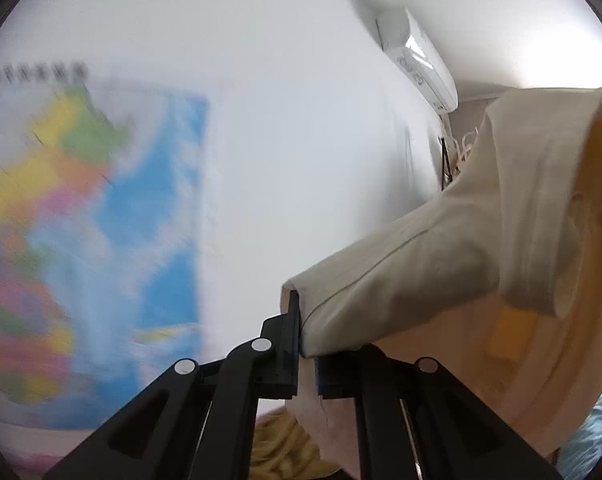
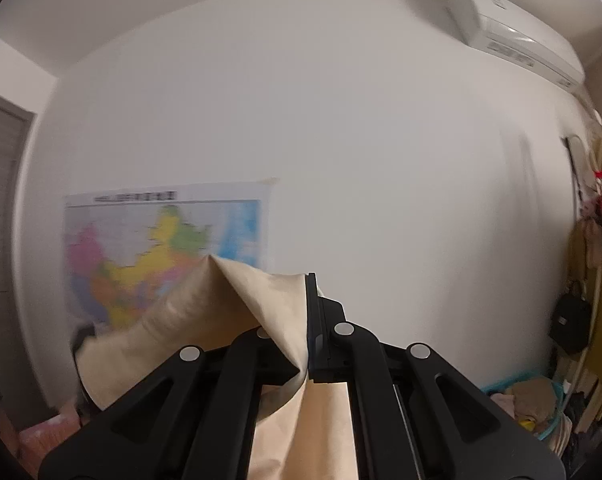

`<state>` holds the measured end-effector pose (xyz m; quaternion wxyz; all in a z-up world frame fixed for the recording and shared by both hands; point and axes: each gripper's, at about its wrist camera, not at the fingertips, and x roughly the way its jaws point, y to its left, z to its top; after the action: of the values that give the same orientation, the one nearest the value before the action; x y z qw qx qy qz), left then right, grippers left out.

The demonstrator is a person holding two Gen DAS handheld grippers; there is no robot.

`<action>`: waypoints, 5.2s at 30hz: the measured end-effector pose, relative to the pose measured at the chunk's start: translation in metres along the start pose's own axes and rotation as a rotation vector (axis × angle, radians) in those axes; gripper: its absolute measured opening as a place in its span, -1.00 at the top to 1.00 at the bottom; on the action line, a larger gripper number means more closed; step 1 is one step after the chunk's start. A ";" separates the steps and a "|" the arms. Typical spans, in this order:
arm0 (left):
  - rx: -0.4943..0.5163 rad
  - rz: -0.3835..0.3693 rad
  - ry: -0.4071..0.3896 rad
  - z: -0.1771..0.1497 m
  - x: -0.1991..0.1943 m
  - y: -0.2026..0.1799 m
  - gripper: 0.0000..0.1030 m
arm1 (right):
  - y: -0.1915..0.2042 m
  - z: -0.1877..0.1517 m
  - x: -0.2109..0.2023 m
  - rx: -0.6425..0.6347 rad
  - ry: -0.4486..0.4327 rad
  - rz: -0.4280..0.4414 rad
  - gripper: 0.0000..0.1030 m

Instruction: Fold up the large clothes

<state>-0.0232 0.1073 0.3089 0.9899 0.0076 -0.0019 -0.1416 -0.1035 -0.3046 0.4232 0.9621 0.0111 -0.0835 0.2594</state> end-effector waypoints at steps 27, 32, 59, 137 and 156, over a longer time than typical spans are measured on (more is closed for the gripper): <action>-0.298 0.538 0.834 -0.227 -0.022 0.181 0.88 | 0.072 -0.398 0.346 0.326 1.015 0.309 0.96; -0.344 0.557 0.965 -0.283 0.019 0.221 0.85 | 0.077 -0.463 0.401 0.324 1.158 0.246 0.87; -0.319 0.122 0.861 -0.274 -0.080 0.175 -0.49 | 0.047 -0.476 0.106 0.503 1.113 0.366 0.92; -0.288 0.202 0.867 -0.336 -0.251 0.070 0.36 | 0.101 -0.475 0.053 0.492 0.880 0.520 0.72; -0.153 0.112 0.621 -0.265 -0.221 0.057 -0.64 | -0.019 -0.484 0.050 0.438 0.874 -0.032 -0.90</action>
<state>-0.2176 0.2275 0.0446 0.9471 -0.0243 0.3104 -0.0775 0.0239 -0.2648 -0.0448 0.8861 0.1046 0.3848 0.2362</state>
